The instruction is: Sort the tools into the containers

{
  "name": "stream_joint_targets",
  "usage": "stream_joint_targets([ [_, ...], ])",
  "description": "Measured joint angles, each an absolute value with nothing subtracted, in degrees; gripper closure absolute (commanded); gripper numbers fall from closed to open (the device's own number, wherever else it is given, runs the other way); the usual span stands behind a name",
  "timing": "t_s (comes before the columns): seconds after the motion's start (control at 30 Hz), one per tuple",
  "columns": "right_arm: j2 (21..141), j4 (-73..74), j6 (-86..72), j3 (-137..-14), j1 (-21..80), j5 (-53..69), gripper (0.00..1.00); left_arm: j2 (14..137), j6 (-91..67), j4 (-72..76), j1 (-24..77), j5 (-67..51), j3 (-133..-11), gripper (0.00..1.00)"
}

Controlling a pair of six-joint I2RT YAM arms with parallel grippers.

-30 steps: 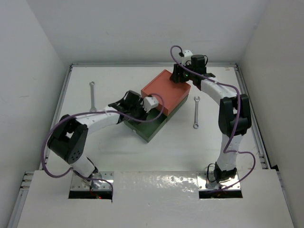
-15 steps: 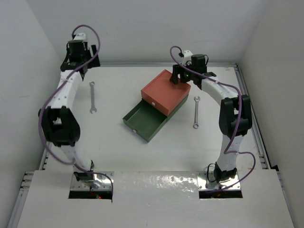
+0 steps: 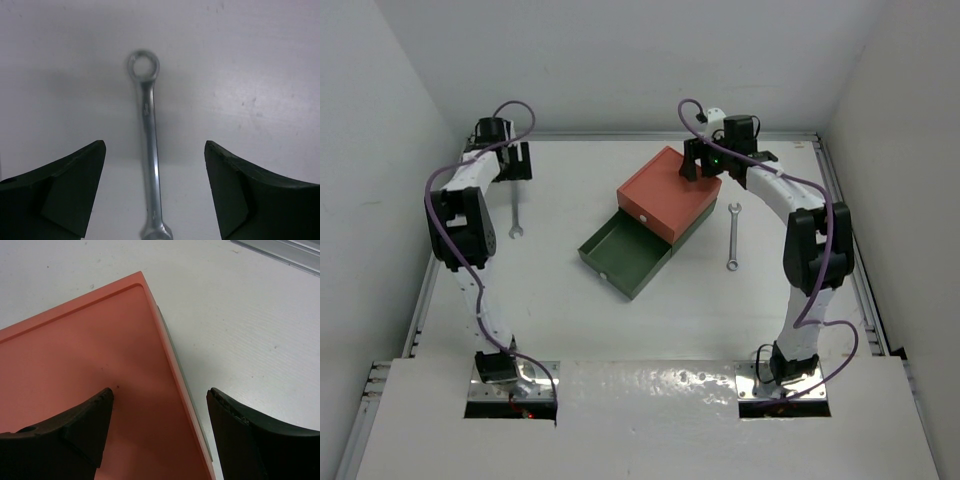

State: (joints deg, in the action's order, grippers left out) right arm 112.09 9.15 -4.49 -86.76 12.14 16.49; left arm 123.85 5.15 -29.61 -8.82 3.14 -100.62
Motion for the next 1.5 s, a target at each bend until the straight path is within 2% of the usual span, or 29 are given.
stream_joint_targets([
  [0.1,111.79,9.52,-4.47,-86.48,12.14,16.38,0.25,126.91,5.34,-28.53,-8.67,4.38,-104.33,0.32],
  [0.23,111.33,9.65,-4.16,-86.04,12.14,15.75,0.25,130.26,5.76,-29.12,-8.69,4.62,-103.53,0.39],
  [0.4,111.07,9.72,-4.01,-85.82,12.14,15.20,0.25,131.17,6.20,-29.69,-8.60,3.86,-102.85,0.63],
  [0.47,111.04,9.74,-3.99,-85.82,12.14,15.14,0.25,131.17,6.57,-30.02,-8.60,3.77,-102.83,0.89],
  [0.5,111.04,9.74,-3.95,-85.82,12.14,15.07,0.25,131.17,6.63,-30.13,-8.56,4.10,-102.67,0.99],
  [0.77,111.00,9.74,-3.27,-85.82,12.19,14.94,0.25,130.72,7.81,-29.39,-8.43,3.88,-101.67,1.00],
  [1.2,109.86,8.99,-2.81,-84.31,12.21,13.80,0.25,118.93,19.16,-29.06,-4.99,-6.44,-86.24,1.00],
  [1.5,109.08,8.32,-2.87,-83.11,12.21,13.52,0.25,112.25,22.22,-28.67,-4.62,-10.17,-81.60,1.00],
])
